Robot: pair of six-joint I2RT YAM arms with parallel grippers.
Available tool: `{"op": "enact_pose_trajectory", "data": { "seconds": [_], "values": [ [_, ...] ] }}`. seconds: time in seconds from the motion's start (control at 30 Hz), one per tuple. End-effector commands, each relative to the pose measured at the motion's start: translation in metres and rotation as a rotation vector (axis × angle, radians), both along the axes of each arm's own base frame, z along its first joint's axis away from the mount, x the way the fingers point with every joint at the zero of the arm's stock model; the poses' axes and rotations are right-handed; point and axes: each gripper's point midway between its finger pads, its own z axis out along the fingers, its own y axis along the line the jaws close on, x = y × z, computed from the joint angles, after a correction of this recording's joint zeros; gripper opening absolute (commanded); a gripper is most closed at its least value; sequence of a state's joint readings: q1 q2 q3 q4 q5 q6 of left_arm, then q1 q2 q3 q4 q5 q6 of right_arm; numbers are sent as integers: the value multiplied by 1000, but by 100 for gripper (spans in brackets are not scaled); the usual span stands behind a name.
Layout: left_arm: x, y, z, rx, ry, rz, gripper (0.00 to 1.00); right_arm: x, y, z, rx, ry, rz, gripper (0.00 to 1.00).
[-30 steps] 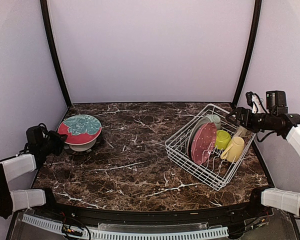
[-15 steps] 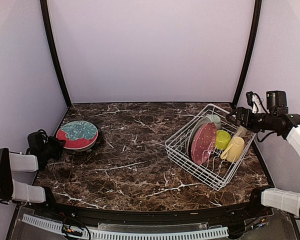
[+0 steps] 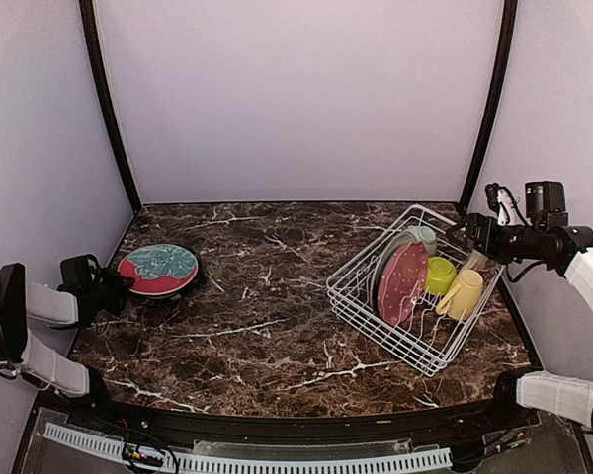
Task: Unload the mixed dishes from the dish rack
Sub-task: Place the plate on the plate.
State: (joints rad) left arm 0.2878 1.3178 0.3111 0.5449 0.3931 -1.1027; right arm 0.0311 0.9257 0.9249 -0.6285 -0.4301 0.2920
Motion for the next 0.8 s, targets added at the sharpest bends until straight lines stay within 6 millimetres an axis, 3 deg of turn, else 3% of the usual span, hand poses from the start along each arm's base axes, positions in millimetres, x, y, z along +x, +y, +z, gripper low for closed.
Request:
{"op": "enact_pose_trajectory", "data": {
  "seconds": [0.0, 0.37, 0.77],
  "values": [
    [27, -5, 43, 9, -149, -78, 1, 2, 3, 3, 14, -20, 8, 99],
    [21, -7, 14, 21, -16, -108, 2, 5, 5, 5, 22, -22, 15, 99],
    [7, -3, -6, 124, 134, -165, 31, 5, 5, 5, 21, -23, 16, 99]
  ]
}}
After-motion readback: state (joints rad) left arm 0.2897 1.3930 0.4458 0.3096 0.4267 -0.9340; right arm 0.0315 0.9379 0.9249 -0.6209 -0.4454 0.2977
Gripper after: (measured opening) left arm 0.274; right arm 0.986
